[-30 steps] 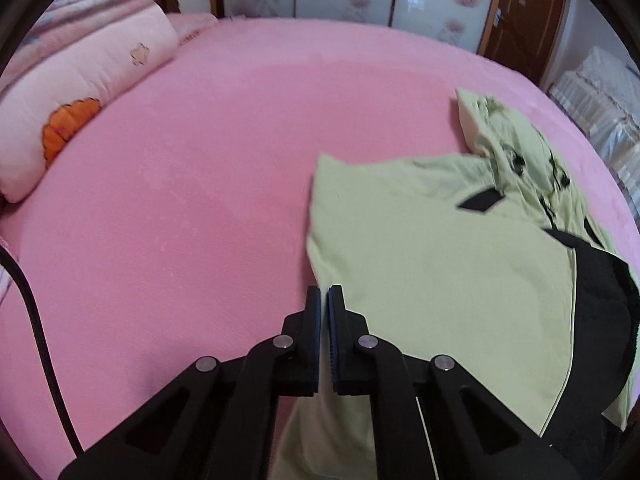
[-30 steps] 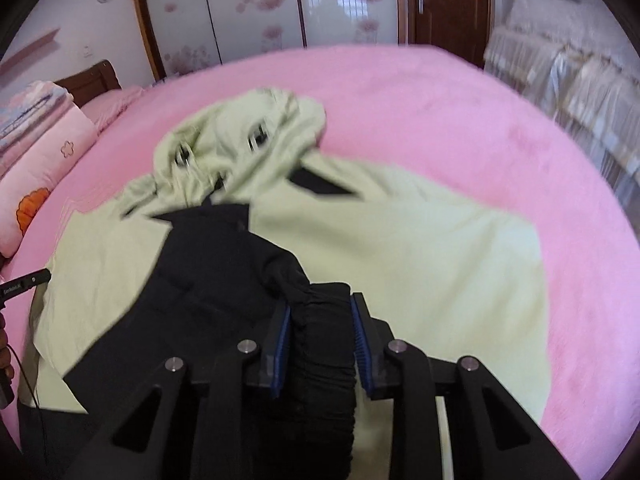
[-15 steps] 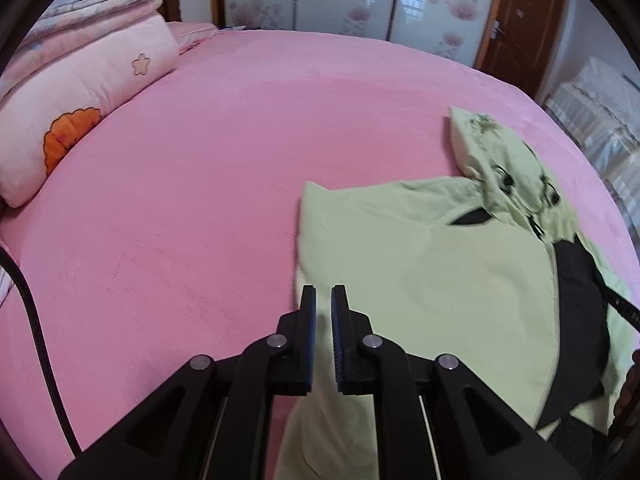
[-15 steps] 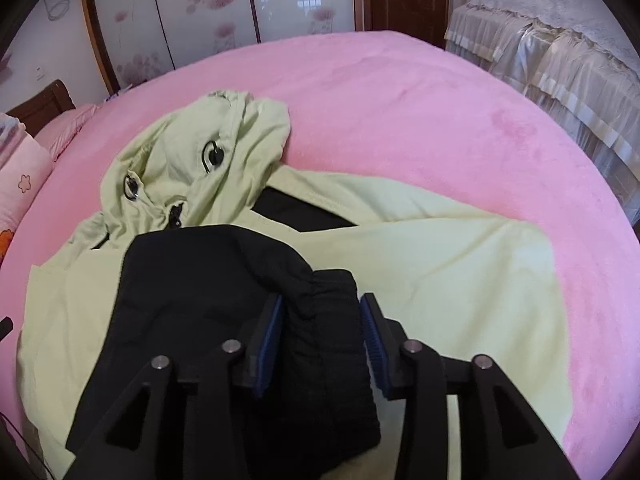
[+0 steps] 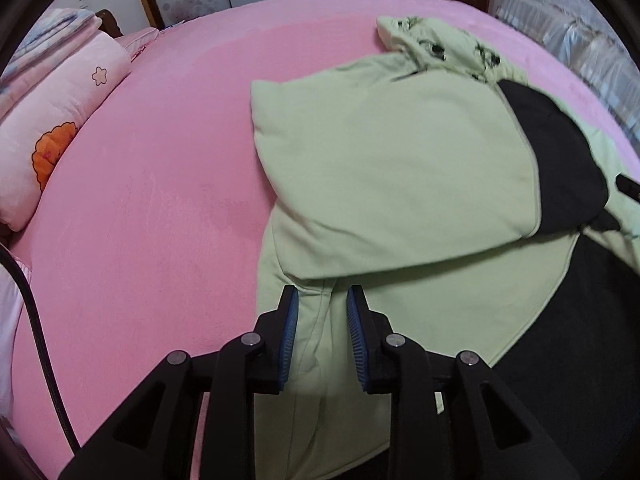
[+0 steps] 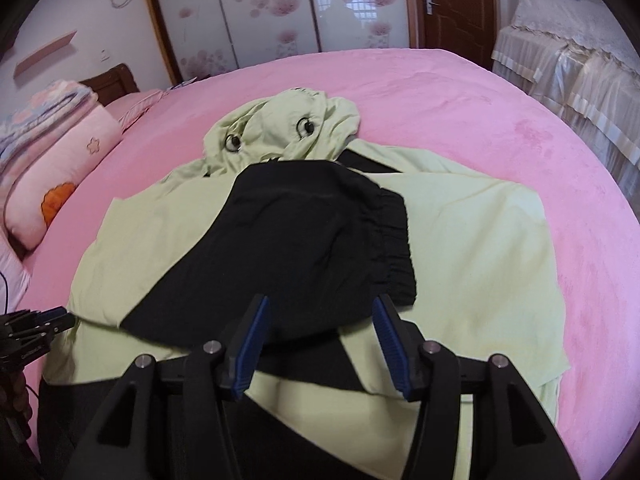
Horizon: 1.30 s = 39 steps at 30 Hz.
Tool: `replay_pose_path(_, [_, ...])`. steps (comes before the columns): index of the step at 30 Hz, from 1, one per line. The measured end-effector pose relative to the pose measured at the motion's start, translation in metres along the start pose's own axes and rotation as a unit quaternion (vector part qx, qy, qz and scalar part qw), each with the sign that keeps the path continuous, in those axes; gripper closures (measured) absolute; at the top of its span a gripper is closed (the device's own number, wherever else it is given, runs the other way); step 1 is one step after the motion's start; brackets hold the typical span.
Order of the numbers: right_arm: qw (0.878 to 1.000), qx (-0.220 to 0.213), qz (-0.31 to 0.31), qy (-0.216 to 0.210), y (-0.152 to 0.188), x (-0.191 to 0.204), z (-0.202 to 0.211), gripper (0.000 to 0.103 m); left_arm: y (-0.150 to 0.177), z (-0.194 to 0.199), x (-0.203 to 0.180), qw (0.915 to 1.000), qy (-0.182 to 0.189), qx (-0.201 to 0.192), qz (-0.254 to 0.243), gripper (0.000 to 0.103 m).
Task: Fold large clothes
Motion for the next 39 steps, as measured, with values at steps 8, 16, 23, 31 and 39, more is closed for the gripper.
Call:
replay_pose_path(8, [1.0,0.006,-0.01,0.006,-0.003,0.01,-0.023,0.049,-0.012,-0.021,0.022,0.9947,-0.063,-0.011,0.081,0.074])
replay_pose_path(16, [0.996,0.041,0.04,0.065,0.008,0.024,-0.065,0.049,0.0,-0.026,0.058,0.9869,-0.049,-0.003,0.154,0.071])
replay_pose_path(23, [0.994,0.046,0.053,0.08,0.001,0.022,-0.057,0.049,-0.004,-0.006,0.048,0.9916,-0.013,0.024,0.127,0.07])
replay_pose_path(31, [0.998,0.006,0.046,0.044,-0.019,0.023,-0.034,0.049,-0.057,0.05,0.041,0.9943,0.055,-0.031,0.086,0.048])
replay_pose_path(39, [0.999,0.018,0.015,0.028,-0.022,0.027,-0.058,0.049,-0.133,-0.041,0.052,0.9973,-0.021,-0.018,0.068,0.048])
Point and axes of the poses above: each gripper's, at about its wrist camera, not at the fingertips, and z roughly against the way its jaws point, x to its left, y to its underside, the point moved 2 cm from there along -z, roughly the way its jaws point, and after that the axes turned 13 degrees about -x, right-handed, at the moved point
